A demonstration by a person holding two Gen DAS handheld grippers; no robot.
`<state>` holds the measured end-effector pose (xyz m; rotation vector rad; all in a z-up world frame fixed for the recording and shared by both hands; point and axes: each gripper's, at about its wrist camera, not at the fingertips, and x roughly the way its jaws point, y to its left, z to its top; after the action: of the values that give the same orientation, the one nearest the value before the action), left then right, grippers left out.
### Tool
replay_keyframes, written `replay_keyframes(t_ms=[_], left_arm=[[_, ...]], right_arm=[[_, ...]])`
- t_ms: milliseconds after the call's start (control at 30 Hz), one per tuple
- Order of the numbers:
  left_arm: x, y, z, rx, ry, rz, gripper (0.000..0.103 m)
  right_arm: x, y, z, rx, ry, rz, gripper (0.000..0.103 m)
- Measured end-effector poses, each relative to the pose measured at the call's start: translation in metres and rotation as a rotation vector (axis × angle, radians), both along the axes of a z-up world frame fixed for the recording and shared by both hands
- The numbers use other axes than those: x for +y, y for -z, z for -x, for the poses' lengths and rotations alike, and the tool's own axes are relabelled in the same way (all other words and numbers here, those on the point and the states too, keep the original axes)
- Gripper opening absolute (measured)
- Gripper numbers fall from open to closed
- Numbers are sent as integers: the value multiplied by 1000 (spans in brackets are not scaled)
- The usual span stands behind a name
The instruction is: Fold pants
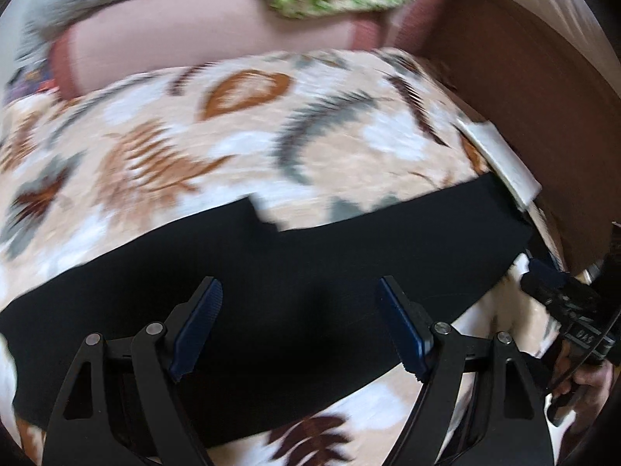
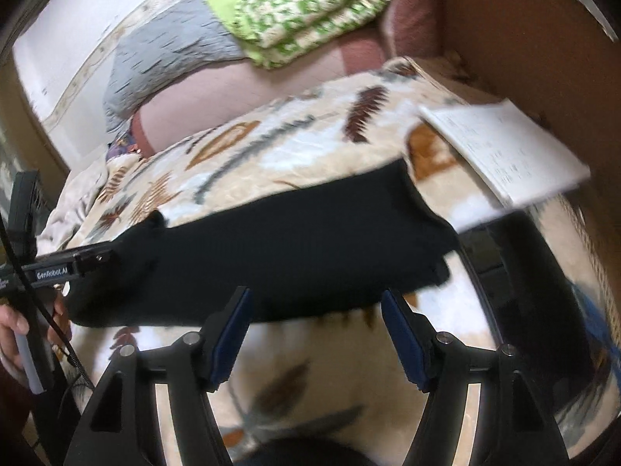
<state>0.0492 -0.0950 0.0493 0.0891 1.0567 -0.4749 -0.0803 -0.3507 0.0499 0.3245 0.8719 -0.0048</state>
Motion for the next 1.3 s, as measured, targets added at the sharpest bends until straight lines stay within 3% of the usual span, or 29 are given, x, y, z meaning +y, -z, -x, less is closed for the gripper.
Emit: replay_keyframes(t_ms=[200, 333, 533, 800, 933, 1000, 1067, 1100, 1133, 1167, 1233, 1300], left_arm=[[-70, 8, -20, 28, 173, 26, 82], [-122, 15, -38, 104, 321, 74, 82], [-179, 23, -55, 154, 411, 92, 82], [-234, 42, -64, 179, 504, 40, 82], [-247, 46, -64, 153, 539, 42, 81], [-250, 48, -62, 135, 559, 32, 81], [-253, 49, -57, 95, 582, 15, 76], [-254, 49, -55, 80, 588, 10, 72], [-254, 48, -53, 72, 590, 14, 67], [-253, 47, -54, 77, 588, 21, 64], [-247, 41, -60, 123, 574, 58, 41], [-236, 29, -67, 157, 545, 91, 36]], right_arm=[[-23, 20, 5, 24, 43, -85, 70], [-38, 30, 2, 1, 39, -196, 70], [-52, 39, -5, -50, 42, -289, 70], [-48, 41, -18, -58, -9, -282, 70], [-48, 41, -27, -60, -27, -288, 69], [-49, 42, -31, -54, -24, -277, 64], [-53, 45, -39, -31, 12, -266, 48], [-57, 47, -42, -23, 34, -268, 24], [-64, 50, -44, -17, 61, -305, 13], [-69, 52, -43, -22, 70, -351, 11], [-70, 46, -41, -38, 76, -368, 10], [-59, 26, -37, -68, 50, -296, 9]])
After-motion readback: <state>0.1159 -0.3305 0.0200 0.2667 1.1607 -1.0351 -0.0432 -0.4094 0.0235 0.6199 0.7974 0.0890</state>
